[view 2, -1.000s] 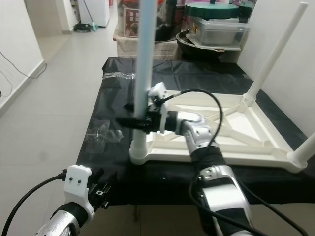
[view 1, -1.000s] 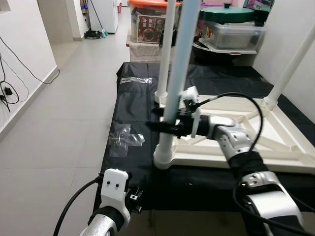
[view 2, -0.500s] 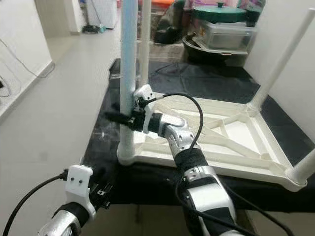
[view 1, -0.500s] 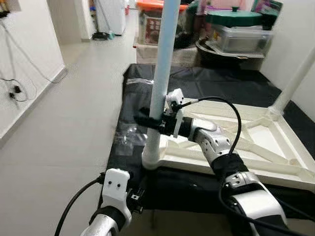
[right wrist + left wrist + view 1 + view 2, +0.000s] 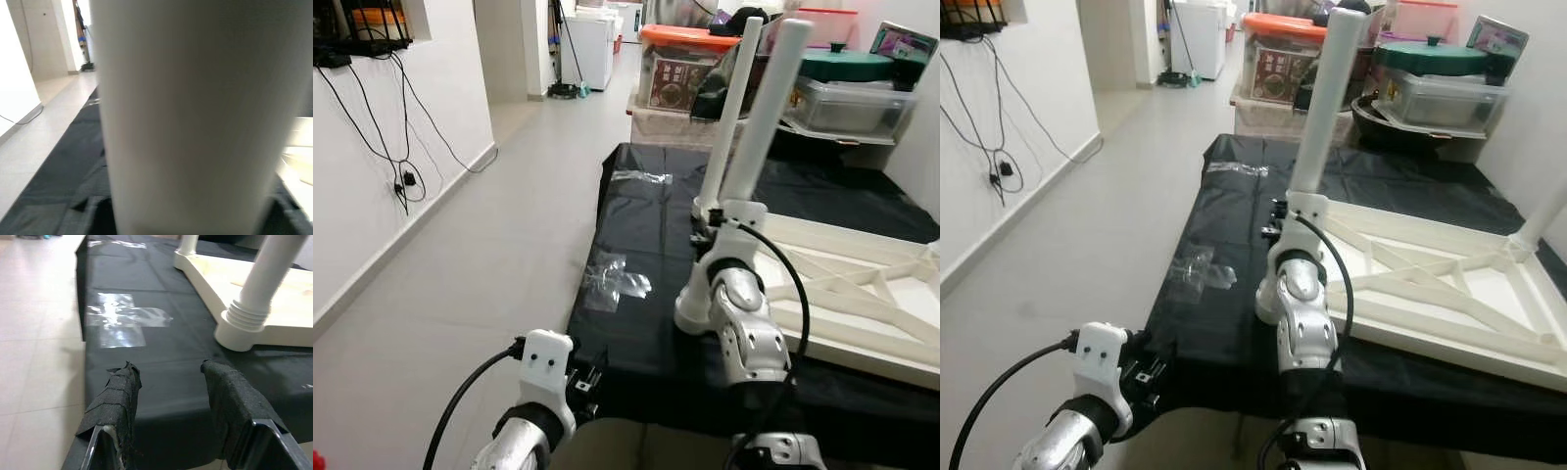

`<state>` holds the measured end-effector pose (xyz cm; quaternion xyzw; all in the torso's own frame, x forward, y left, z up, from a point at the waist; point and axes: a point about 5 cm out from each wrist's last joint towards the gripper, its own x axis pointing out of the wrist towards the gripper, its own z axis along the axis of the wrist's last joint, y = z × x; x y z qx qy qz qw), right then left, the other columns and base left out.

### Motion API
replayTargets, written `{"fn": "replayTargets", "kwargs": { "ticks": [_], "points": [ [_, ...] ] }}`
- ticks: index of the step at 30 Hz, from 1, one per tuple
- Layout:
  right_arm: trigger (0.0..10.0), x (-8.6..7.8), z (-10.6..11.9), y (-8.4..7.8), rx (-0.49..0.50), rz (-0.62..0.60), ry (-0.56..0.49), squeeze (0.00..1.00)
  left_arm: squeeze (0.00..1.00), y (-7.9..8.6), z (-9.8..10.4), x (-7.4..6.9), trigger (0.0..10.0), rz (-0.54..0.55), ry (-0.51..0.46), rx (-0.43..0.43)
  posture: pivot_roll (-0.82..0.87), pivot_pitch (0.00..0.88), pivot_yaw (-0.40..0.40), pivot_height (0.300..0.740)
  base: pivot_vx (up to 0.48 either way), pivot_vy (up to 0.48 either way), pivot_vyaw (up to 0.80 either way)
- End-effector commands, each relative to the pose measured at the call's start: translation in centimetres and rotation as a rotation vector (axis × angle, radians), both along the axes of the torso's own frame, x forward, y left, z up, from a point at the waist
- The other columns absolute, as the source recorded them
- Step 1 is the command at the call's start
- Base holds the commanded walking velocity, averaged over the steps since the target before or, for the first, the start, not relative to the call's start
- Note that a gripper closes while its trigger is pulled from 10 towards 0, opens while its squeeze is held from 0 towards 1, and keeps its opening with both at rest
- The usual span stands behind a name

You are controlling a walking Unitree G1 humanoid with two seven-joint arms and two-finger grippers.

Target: Building children table

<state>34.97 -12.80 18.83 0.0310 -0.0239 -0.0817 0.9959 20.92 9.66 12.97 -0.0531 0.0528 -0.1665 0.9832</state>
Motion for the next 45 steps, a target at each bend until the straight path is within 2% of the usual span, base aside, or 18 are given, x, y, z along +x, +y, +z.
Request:
{"fn": "replayTargets", "kwargs": {
  "ticks": [1, 4, 5, 11, 13, 15, 18, 20, 28, 29, 30, 31, 37, 38, 39, 42, 43, 45],
  "points": [
    [10.0, -0.6, -1.8, 2.8, 0.092, 0.093, 0.030, 1.00, 0.00, -0.2, -0.3, -0.1, 10.0, -0.013, 0.015, -0.008, 0.10, 0.003, -0.070, 0.740, 0.000, 0.000, 0.00],
    [10.0, -0.4, -1.3, 3.2, 0.073, 0.159, -0.036, 0.86, 0.00, -0.2, -0.3, -0.2, 10.0, -0.011, 0.015, -0.003, 0.10, 0.003, -0.072, 0.740, 0.000, 0.000, 0.00],
    [10.0, 0.1, -0.8, 3.0, 0.098, 0.226, -0.073, 0.00, 0.00, -0.1, -0.4, -0.3, 10.0, -0.008, 0.019, -0.001, 0.10, 0.009, -0.075, 0.740, 0.000, 0.000, 0.00],
    [10.0, 0.5, 0.3, 2.4, 0.115, 0.312, -0.116, 0.00, 0.00, 0.0, -0.5, -0.4, 10.0, -0.003, 0.024, 0.000, 0.11, 0.013, -0.075, 0.740, 0.000, 0.000, 0.00],
    [10.0, 1.2, 1.0, 1.7, 0.052, 0.472, -0.128, 0.00, 0.00, 0.1, -0.5, -0.4, 10.0, -0.001, 0.026, -0.001, 0.11, 0.016, -0.076, 0.740, 0.000, 0.000, 0.00],
    [10.0, 1.6, 1.4, 0.7, -0.068, 0.936, -0.039, 0.00, 0.00, 0.1, -0.6, -0.4, 10.0, -0.002, 0.029, -0.001, 0.11, 0.021, -0.071, 0.740, 0.000, 0.000, 0.00],
    [10.0, 1.5, 1.6, 0.4, -0.083, 1.088, 0.004, 0.00, 0.00, 0.1, -0.6, -0.4, 10.0, -0.004, 0.031, 0.000, 0.11, 0.021, -0.071, 0.740, 0.000, 0.000, 0.00],
    [10.0, 1.1, 2.2, 1.2, -0.099, 1.328, 0.042, 0.00, 0.00, 0.1, -0.6, -0.5, 10.0, -0.003, 0.033, 0.002, 0.12, 0.027, -0.079, 0.740, 0.000, 0.000, 0.00],
    [10.0, 0.8, 2.1, 4.2, -0.157, 1.561, 0.077, 0.00, 0.00, 0.2, -0.5, -0.7, 10.0, 0.007, 0.035, 0.004, 0.14, 0.040, -0.085, 0.740, 0.000, 0.000, 0.00],
    [7.0, 0.6, 2.1, 4.8, -0.165, 1.588, 0.074, 0.00, 0.00, 0.2, -0.5, -0.7, 10.0, 0.008, 0.035, 0.004, 0.14, 0.041, -0.088, 0.740, 0.000, 0.000, 0.00],
    [7.0, 0.6, 2.0, 5.2, -0.169, 1.611, 0.072, 0.00, 0.00, 0.2, -0.5, -0.8, 10.0, 0.009, 0.036, 0.004, 0.14, 0.041, -0.088, 0.740, 0.000, 0.000, 0.00],
    [0.0, 0.5, 2.0, 5.5, -0.169, 1.617, 0.069, 0.00, 0.00, 0.2, -0.4, -0.8, 10.0, 0.010, 0.036, 0.002, 0.14, 0.042, -0.087, 0.740, 0.000, 0.000, 0.00],
    [0.0, 1.1, 2.0, 5.4, -0.119, 1.561, 0.027, 0.00, 0.00, 0.1, -0.4, -0.8, 10.0, 0.011, 0.035, -0.002, 0.13, 0.046, -0.088, 0.740, 0.000, 0.000, 0.00],
    [0.0, 1.4, 1.8, 5.2, -0.104, 1.468, 0.016, 0.00, 0.00, 0.1, -0.4, -0.8, 10.0, 0.011, 0.034, -0.003, 0.13, 0.047, -0.089, 0.740, 0.000, 0.000, 0.00],
    [0.0, 2.2, 1.5, 4.4, -0.107, 1.212, -0.003, 0.00, 0.00, 0.1, -0.3, -0.7, 10.0, 0.012, 0.032, -0.005, 0.12, 0.046, -0.087, 0.740, 0.000, 0.000, 0.00],
    [0.0, 2.5, 1.4, 4.1, -0.109, 1.131, -0.005, 0.00, 0.00, 0.1, -0.3, -0.7, 10.0, 0.012, 0.032, -0.006, 0.12, 0.046, -0.087, 0.740, 0.000, 0.000, 0.00],
    [0.0, 3.2, 0.9, 2.4, -0.109, 0.786, 0.026, 0.00, 0.00, 0.1, -0.4, -0.5, 10.0, 0.011, 0.031, -0.007, 0.10, 0.043, -0.081, 0.740, 0.000, 0.000, 0.00],
    [0.0, 3.2, 0.9, 2.4, -0.109, 0.786, 0.026, 0.00, 0.00, 0.1, -0.4, -0.5, 10.0, 0.011, 0.031, -0.007, 0.10, 0.043, -0.081, 0.740, 0.000, 0.000, 0.00]
  ]
}}
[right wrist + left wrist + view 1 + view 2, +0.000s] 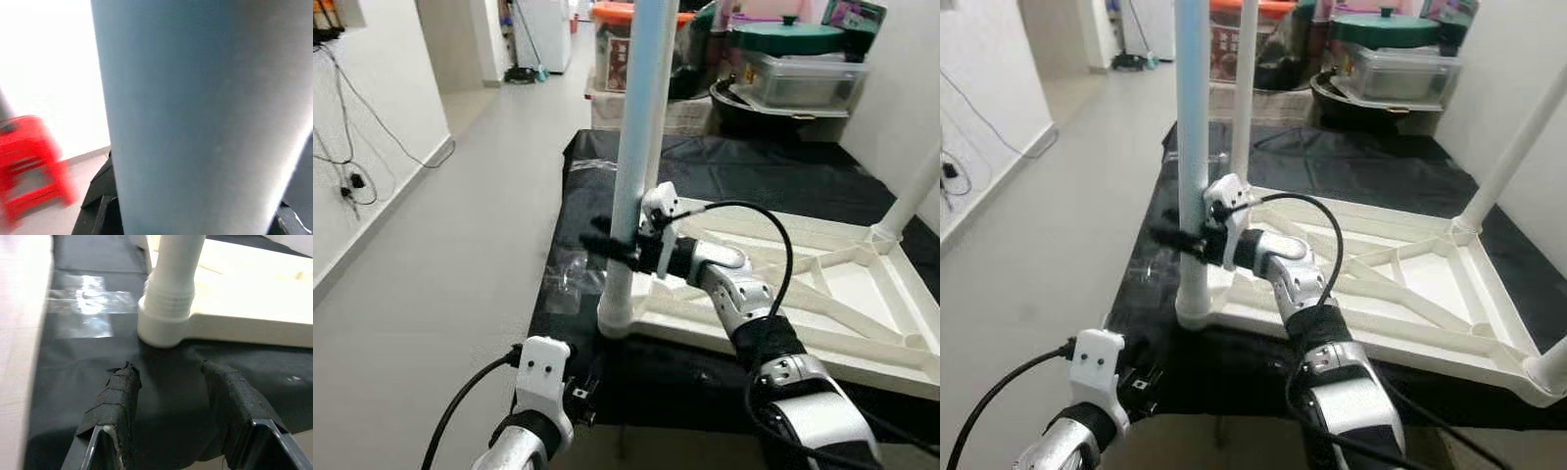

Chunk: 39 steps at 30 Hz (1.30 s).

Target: Building children table

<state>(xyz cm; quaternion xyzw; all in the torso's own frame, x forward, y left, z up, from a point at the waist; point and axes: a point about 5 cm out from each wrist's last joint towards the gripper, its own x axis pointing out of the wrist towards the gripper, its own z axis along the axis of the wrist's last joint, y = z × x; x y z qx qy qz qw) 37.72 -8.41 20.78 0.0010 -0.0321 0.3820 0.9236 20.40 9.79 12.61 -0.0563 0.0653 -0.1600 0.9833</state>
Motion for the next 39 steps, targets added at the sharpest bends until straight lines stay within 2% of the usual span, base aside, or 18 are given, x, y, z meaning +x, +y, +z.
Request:
{"fn": "replayTargets", "kwargs": {
  "ticks": [1, 2, 3, 4, 7, 11, 12, 13, 14, 15, 18, 21, 22, 27, 28, 33, 35, 39],
  "points": [
    [0.0, 0.5, -1.5, -3.4, -0.051, -0.399, 0.069, 0.00, 0.00, -0.1, 0.0, 0.1, 10.0, -0.003, 0.005, -0.007, 0.10, 0.043, -0.078, 0.740, 0.000, 0.000, 0.00],
    [0.0, 0.2, -2.0, -5.0, -0.071, -0.620, 0.086, 0.00, 0.00, 0.0, -0.1, 0.2, 10.0, -0.004, 0.005, -0.008, 0.09, 0.041, -0.073, 0.740, 0.000, 0.000, 0.00],
    [0.0, 0.2, -2.0, -5.0, -0.071, -0.620, 0.086, 0.00, 0.00, 0.0, -0.1, 0.2, 10.0, -0.004, 0.005, -0.008, 0.09, 0.041, -0.073, 0.740, 0.000, 0.000, 0.00],
    [0.0, -0.9, -2.6, -6.2, -0.055, -0.817, 0.115, 0.00, 0.00, -0.1, 0.0, 0.3, 10.0, -0.009, 0.003, -0.010, 0.08, 0.039, -0.070, 0.740, 0.000, 0.000, 0.00],
    [0.0, -1.7, -3.1, -6.9, -0.042, -0.936, 0.141, 0.00, 0.00, -0.1, -0.1, 0.4, 10.0, -0.013, 0.002, -0.011, 0.08, 0.038, -0.069, 0.740, 0.000, 0.000, 0.00],
    [0.0, -3.8, -3.9, -4.8, 0.037, -1.054, 0.189, 0.00, 0.00, -0.1, -0.1, 0.7, 10.0, -0.014, -0.001, -0.008, 0.09, 0.030, -0.071, 0.740, 0.000, 0.000, 0.00],
    [3.4, -4.0, -4.0, -4.1, 0.052, -1.054, 0.205, 0.00, 0.00, -0.1, -0.1, 0.8, 10.0, -0.013, -0.002, -0.007, 0.09, 0.030, -0.071, 0.740, 0.000, 0.000, 0.00],
    [3.4, -4.0, -4.0, -4.1, 0.052, -1.054, 0.205, 0.00, 0.00, -0.1, -0.1, 0.8, 10.0, -0.013, -0.002, -0.007, 0.09, 0.030, -0.071, 0.740, 0.000, 0.000, 0.00],
    [10.0, -3.8, -3.9, -2.6, 0.097, -0.983, 0.192, 0.00, 0.00, -0.1, 0.0, 0.8, 10.0, -0.010, -0.004, -0.006, 0.09, 0.030, -0.073, 0.740, 0.000, 0.000, 0.00],
    [10.0, -3.6, -3.6, -1.3, 0.155, -0.883, 0.170, 1.00, 0.00, 0.0, 0.0, 0.9, 10.0, -0.008, -0.004, -0.005, 0.09, 0.033, -0.071, 0.740, 0.000, 0.000, 0.00],
    [10.0, -3.5, -2.6, -0.2, 0.214, -0.755, 0.098, 1.00, 0.00, 0.0, 0.0, 0.9, 10.0, -0.003, -0.005, -0.006, 0.08, 0.034, -0.072, 0.740, 0.000, 0.000, 0.00],
    [10.0, -3.2, -2.2, -1.1, 0.211, -0.762, 0.076, 1.00, 0.00, 0.0, 0.0, 1.0, 10.0, -0.003, -0.006, -0.007, 0.08, 0.036, -0.074, 0.740, 0.000, 0.000, 0.00],
    [10.0, -2.7, -1.4, -1.6, 0.226, -0.639, 0.032, 0.00, 0.00, 0.0, 0.0, 1.0, 10.0, -0.004, -0.005, -0.009, 0.08, 0.036, -0.073, 0.740, 0.000, 0.000, 0.00],
    [10.0, -2.5, -1.1, -3.3, 0.116, 0.020, 0.068, 0.00, 0.00, -0.2, -0.3, 0.8, 10.0, -0.011, 0.000, -0.010, 0.08, 0.000, -0.072, 0.740, 0.000, 0.000, 0.00],
    [10.0, -2.5, -1.1, -3.3, 0.116, 0.020, 0.068, 0.00, 0.00, -0.2, -0.3, 0.8, 10.0, -0.011, 0.000, -0.010, 0.08, 0.000, -0.072, 0.740, 0.000, 0.000, 0.00],
    [10.0, -2.8, -0.4, -3.9, 0.028, 0.375, 0.126, 0.00, 0.00, -0.3, -0.5, 0.7, 10.0, -0.019, 0.004, -0.011, 0.09, 0.000, -0.076, 0.740, 0.000, 0.000, 0.00],
    [10.0, -2.8, -0.4, -3.9, 0.028, 0.375, 0.126, 0.00, 0.00, -0.3, -0.5, 0.7, 10.0, -0.019, 0.004, -0.011, 0.09, 0.000, -0.076, 0.740, 0.000, 0.000, 0.00],
    [10.0, -2.6, 0.4, -1.9, -0.060, 0.604, 0.107, 0.00, 0.00, -0.4, -0.4, 0.6, 10.0, -0.021, 0.001, -0.010, 0.11, 0.003, -0.089, 0.740, 0.000, 0.000, 0.00]
  ]
}}
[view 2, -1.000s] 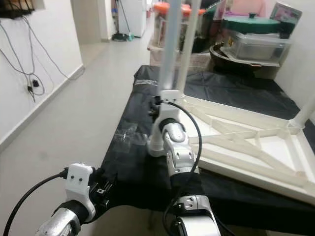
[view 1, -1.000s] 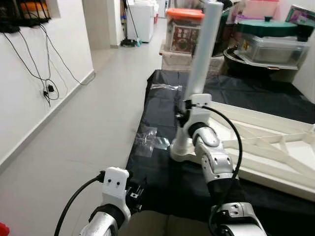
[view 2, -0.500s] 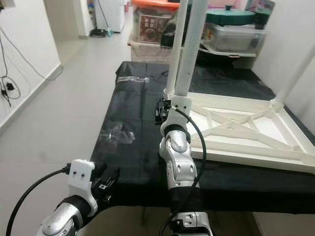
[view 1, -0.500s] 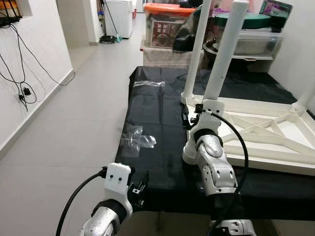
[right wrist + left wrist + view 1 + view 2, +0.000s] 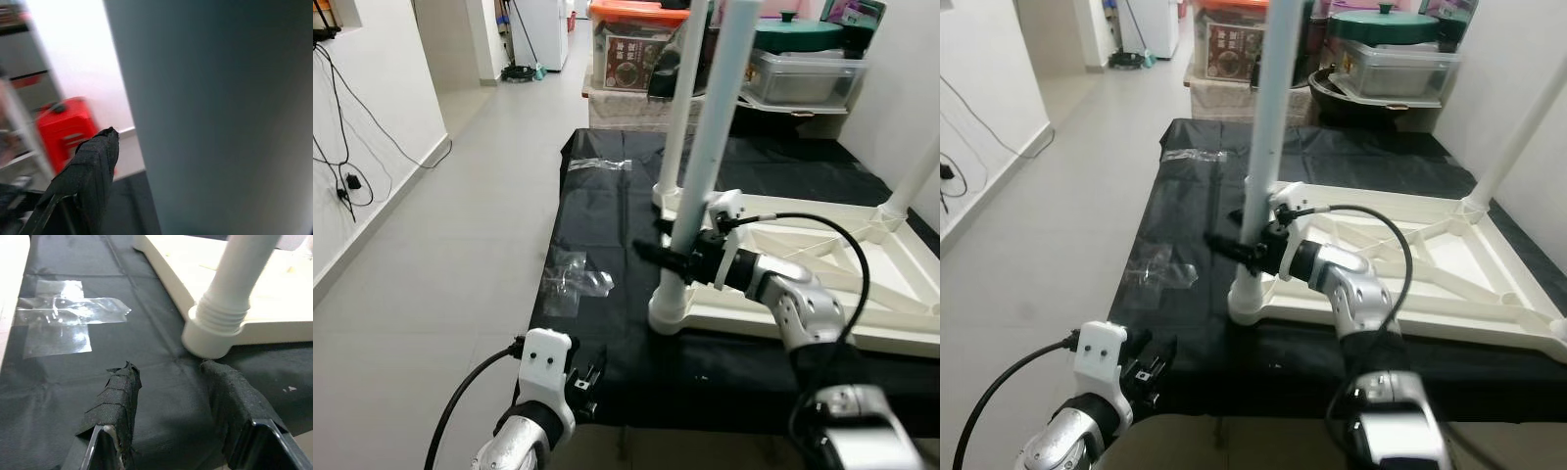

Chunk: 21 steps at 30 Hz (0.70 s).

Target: Building children table

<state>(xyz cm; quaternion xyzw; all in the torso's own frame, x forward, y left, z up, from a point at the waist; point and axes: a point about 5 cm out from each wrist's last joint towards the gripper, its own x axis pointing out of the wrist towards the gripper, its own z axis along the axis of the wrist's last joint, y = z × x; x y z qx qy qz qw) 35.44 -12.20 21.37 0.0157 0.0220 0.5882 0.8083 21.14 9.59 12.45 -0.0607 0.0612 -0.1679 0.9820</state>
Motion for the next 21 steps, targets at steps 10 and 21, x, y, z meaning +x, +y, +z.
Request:
{"fn": "replayTargets", "kwargs": {
  "ticks": [10, 21],
  "points": [
    [0.0, -1.2, -1.1, 4.8, -0.025, 0.261, -0.031, 0.00, 0.00, -0.2, -0.2, -0.5, 10.0, 0.004, 0.009, -0.004, 0.11, 0.016, -0.096, 0.740, 0.000, 0.000, 0.00],
    [0.0, 2.5, -2.4, 1.7, -0.036, -0.695, -0.039, 0.00, 0.00, -0.1, -0.2, -0.4, 10.0, 0.000, 0.011, -0.005, 0.09, 0.017, -0.080, 0.740, 0.000, 0.000, 0.00]
  ]
}}
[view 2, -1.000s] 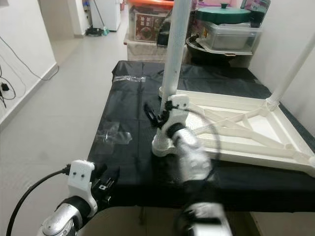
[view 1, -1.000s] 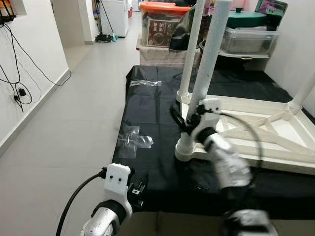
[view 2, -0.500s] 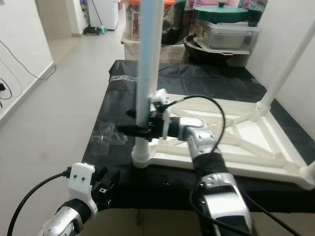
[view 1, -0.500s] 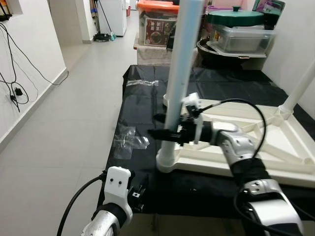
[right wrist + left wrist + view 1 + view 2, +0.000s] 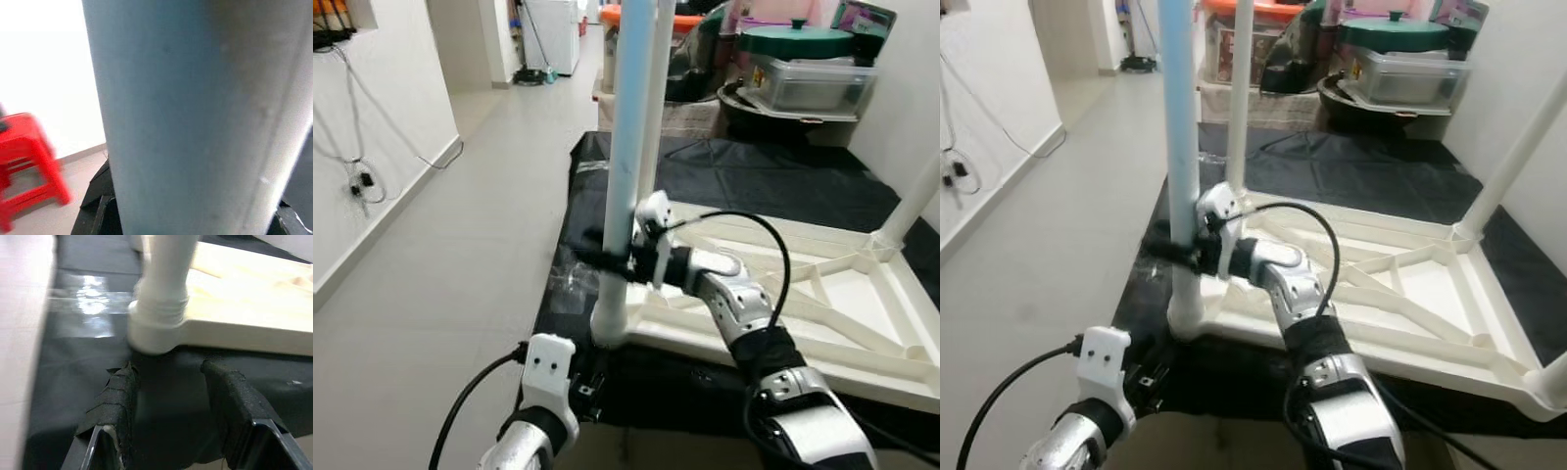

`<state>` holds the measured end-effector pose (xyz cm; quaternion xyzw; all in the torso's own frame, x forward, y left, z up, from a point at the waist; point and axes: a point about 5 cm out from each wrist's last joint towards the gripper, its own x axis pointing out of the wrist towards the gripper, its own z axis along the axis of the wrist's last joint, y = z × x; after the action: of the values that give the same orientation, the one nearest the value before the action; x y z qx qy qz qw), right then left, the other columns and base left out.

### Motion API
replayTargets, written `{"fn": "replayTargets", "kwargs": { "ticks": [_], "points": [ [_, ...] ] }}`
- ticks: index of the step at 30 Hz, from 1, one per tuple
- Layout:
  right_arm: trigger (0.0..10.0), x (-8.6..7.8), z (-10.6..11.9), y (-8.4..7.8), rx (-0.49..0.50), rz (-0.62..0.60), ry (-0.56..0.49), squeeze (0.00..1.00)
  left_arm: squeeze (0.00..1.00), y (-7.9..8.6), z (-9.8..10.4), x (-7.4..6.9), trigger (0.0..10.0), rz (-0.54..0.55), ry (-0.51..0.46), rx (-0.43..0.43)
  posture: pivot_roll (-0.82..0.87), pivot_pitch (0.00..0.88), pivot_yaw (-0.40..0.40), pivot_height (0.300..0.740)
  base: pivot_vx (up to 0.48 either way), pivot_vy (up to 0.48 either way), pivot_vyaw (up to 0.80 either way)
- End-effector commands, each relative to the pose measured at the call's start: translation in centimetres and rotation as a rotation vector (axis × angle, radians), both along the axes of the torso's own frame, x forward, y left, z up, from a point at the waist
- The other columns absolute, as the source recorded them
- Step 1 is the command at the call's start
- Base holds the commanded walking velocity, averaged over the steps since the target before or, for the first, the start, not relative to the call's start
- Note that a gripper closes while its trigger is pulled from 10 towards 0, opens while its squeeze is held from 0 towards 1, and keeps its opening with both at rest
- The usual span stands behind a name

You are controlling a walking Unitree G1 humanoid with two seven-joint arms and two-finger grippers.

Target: Building children table

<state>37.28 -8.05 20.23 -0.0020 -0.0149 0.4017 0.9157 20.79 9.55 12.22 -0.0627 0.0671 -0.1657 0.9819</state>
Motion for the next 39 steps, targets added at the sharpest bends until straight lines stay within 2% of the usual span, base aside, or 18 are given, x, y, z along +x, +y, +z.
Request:
{"fn": "replayTargets", "kwargs": {
  "ticks": [1, 2, 4, 5, 6, 7, 10, 15, 16, 17, 22, 23, 25, 27, 28, 32, 33, 39],
  "points": [
    [0.0, 0.7, -1.2, -2.5, -0.019, -0.264, 0.046, 0.00, 0.00, -0.1, 0.0, 0.0, 10.0, -0.004, -0.001, -0.003, 0.09, 0.017, -0.080, 0.740, 0.000, 0.000, 0.00],
    [0.0, 0.5, -1.7, -4.1, -0.022, -0.506, 0.042, 0.00, 0.00, 0.0, 0.0, 0.0, 10.0, -0.006, 0.000, -0.004, 0.09, 0.017, -0.077, 0.740, 0.000, 0.000, 0.00],
    [0.0, 0.5, -1.7, -4.1, -0.022, -0.506, 0.042, 0.00, 0.00, 0.0, 0.0, 0.0, 10.0, -0.006, 0.000, -0.004, 0.09, 0.017, -0.077, 0.740, 0.000, 0.000, 0.00],
    [0.0, -0.3, -2.1, -5.5, -0.016, -0.736, 0.047, 0.00, 0.00, 0.0, 0.0, 0.0, 10.0, -0.009, 0.001, -0.003, 0.09, 0.016, -0.076, 0.740, 0.000, 0.000, 0.00],
    [0.0, -0.3, -2.1, -5.5, -0.016, -0.736, 0.047, 0.00, 0.00, 0.0, 0.0, 0.0, 10.0, -0.009, 0.001, -0.003, 0.09, 0.016, -0.076, 0.740, 0.000, 0.000, 0.00],
    [0.0, -1.3, -2.5, -6.5, -0.002, -0.911, 0.060, 0.00, 0.00, 0.0, 0.0, 0.1, 10.0, -0.011, 0.001, -0.001, 0.10, 0.016, -0.078, 0.740, 0.000, 0.000, 0.00],
    [0.0, -3.1, -3.1, -6.1, 0.045, -1.061, 0.100, 0.00, 0.00, 0.0, 0.0, 0.1, 10.0, -0.010, -0.001, 0.001, 0.10, 0.016, -0.078, 0.740, 0.000, 0.000, 0.00],
    [0.4, -3.6, -3.2, -4.6, 0.092, -1.050, 0.111, 0.00, 0.00, 0.1, 0.0, 0.1, 10.0, -0.008, -0.002, 0.003, 0.10, 0.015, -0.076, 0.740, 0.000, 0.000, 0.00],
    [10.0, -3.4, -3.1, -3.4, 0.114, -0.994, 0.098, 0.00, 0.00, 0.1, 0.0, 0.1, 10.0, -0.007, -0.002, 0.003, 0.10, 0.016, -0.077, 0.740, 0.000, 0.000, 0.00],
    [10.0, -3.2, -3.0, -2.3, 0.164, -0.890, 0.086, 1.00, 0.00, 0.1, 0.0, 0.1, 10.0, -0.007, -0.002, 0.002, 0.10, 0.016, -0.076, 0.740, 0.000, 0.000, 0.00],
    [10.0, -2.4, -2.1, -2.2, 0.191, -0.771, 0.014, 1.00, 0.00, 0.1, 0.0, 0.1, 10.0, -0.007, -0.002, 0.001, 0.10, 0.015, -0.077, 0.740, 0.000, 0.000, 0.00],
    [10.0, -2.1, -1.6, -2.3, 0.208, -0.696, 0.003, 0.00, 0.00, 0.1, 0.0, 0.2, 10.0, -0.006, -0.001, 0.001, 0.09, 0.015, -0.076, 0.740, 0.000, 0.000, 0.00],
    [10.0, -1.5, -0.9, -2.8, 0.229, -0.586, -0.003, 0.00, 0.00, 0.1, 0.0, 0.2, 10.0, -0.007, -0.002, 0.000, 0.09, 0.015, -0.073, 0.740, 0.000, 0.000, 0.00],
    [10.0, -0.9, -0.2, -3.4, 0.214, -0.347, -0.003, 0.00, 0.00, 0.1, 0.0, 0.2, 10.0, -0.008, -0.002, 0.000, 0.09, 0.015, -0.071, 0.740, 0.000, 0.000, 0.00],
    [10.0, -0.9, -0.2, -3.4, 0.214, -0.347, -0.003, 0.00, 0.00, 0.1, 0.0, 0.2, 10.0, -0.008, -0.002, 0.000, 0.09, 0.015, -0.071, 0.740, 0.000, 0.000, 0.00],
    [10.0, -0.3, 0.4, -5.3, 0.087, 0.032, 0.050, 0.00, 0.00, 0.0, 0.0, 0.3, 10.0, -0.011, -0.003, 0.000, 0.10, 0.018, -0.072, 0.740, 0.000, 0.000, 0.00],
    [10.0, -0.3, 0.4, -5.3, 0.087, 0.032, 0.050, 0.00, 0.00, 0.0, 0.0, 0.3, 10.0, -0.011, -0.003, 0.000, 0.10, 0.018, -0.072, 0.740, 0.000, 0.000, 0.00],
    [10.0, -1.4, 0.5, -3.6, -0.057, 0.484, 0.093, 0.00, 0.00, 0.1, 0.1, 0.3, 10.0, -0.007, -0.005, 0.002, 0.11, 0.026, -0.076, 0.740, 0.000, 0.000, 0.00]
  ]
}}
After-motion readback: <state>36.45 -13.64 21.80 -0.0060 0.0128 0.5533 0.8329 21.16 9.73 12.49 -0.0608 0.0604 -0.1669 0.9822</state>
